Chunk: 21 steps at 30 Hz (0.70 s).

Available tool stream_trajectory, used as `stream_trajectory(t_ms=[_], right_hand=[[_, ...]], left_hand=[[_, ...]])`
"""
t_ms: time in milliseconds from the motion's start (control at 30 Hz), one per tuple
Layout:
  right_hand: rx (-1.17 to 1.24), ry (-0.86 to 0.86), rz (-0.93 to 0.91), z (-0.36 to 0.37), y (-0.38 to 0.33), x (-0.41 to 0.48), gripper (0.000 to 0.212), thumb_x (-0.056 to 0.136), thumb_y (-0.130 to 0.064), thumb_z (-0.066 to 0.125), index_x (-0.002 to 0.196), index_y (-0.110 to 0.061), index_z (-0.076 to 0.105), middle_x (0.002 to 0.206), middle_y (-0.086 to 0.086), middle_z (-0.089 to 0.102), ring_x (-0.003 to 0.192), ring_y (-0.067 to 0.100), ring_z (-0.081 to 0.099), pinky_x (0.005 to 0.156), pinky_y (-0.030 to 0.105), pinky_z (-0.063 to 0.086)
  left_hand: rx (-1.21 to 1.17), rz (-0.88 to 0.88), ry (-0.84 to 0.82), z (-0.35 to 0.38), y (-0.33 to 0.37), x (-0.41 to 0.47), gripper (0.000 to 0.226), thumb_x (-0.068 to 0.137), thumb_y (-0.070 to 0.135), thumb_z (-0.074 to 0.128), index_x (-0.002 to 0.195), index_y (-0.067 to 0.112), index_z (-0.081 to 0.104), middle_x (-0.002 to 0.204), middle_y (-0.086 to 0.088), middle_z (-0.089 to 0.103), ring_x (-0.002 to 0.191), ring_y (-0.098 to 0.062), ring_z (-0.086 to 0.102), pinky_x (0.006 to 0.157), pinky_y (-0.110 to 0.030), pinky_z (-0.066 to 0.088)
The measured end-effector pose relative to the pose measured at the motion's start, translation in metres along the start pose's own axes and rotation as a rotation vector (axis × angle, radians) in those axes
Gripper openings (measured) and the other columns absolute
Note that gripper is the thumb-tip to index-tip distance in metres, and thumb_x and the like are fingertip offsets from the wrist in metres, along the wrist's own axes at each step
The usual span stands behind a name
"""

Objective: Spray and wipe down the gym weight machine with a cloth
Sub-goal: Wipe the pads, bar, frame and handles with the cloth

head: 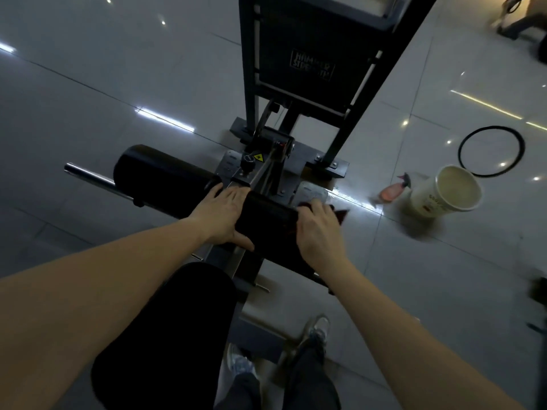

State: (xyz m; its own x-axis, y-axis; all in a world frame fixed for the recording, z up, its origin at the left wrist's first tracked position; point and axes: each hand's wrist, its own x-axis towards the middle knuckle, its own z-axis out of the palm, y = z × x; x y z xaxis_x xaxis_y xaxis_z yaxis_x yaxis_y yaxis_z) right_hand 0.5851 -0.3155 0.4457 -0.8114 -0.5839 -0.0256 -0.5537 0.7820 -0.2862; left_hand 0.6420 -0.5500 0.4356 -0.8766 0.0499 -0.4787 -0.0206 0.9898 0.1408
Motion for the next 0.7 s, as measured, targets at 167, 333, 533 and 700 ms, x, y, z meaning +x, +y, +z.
stream_trajectory(t_ms=[167,333,533,700], right_hand=[[0.232,-0.055,0.502,-0.010,0.047,-0.028,0.026,0.100,-0.009,0.041,0.106,-0.004,0.065,0.104,0.011,0.056,0.095,0.032,0.054,0.074,0.033,0.035],[0.670,-0.067,0.536,-0.006,0.029,-0.047,0.043,0.102,-0.037,0.055,0.130,-0.004,0.054,0.118,0.002,0.044,0.118,0.025,0.049,0.108,0.038,0.040],[0.430,-0.302,0.250,0.003,0.057,-0.047,0.132,0.054,-0.077,0.080,0.158,-0.029,0.014,0.156,-0.009,0.023,0.143,0.021,0.034,0.117,0.045,0.038],[0.714,-0.340,0.271,0.001,0.074,-0.025,0.094,0.058,-0.044,0.095,0.138,-0.021,0.052,0.128,-0.003,0.055,0.115,0.013,0.055,0.100,0.021,0.047]], left_hand=[[0.013,-0.002,0.002,0.002,-0.002,0.001,0.146,0.059,0.095,0.058,0.160,0.008,0.001,0.166,-0.009,0.021,0.154,-0.023,0.015,0.128,-0.048,0.002],[-0.021,-0.002,-0.009,0.002,-0.003,0.001,0.147,0.056,0.096,0.059,0.161,0.011,0.000,0.167,-0.009,0.019,0.155,-0.022,0.013,0.128,-0.047,-0.001],[-0.029,0.000,-0.013,0.005,-0.005,0.003,0.147,0.055,0.096,0.059,0.161,0.013,0.000,0.167,-0.008,0.020,0.155,-0.021,0.013,0.128,-0.046,-0.001],[-0.075,0.005,-0.025,-0.010,-0.009,0.015,0.150,0.038,0.106,0.053,0.157,0.021,0.017,0.157,-0.007,0.040,0.143,-0.027,0.039,0.122,-0.047,0.028]])
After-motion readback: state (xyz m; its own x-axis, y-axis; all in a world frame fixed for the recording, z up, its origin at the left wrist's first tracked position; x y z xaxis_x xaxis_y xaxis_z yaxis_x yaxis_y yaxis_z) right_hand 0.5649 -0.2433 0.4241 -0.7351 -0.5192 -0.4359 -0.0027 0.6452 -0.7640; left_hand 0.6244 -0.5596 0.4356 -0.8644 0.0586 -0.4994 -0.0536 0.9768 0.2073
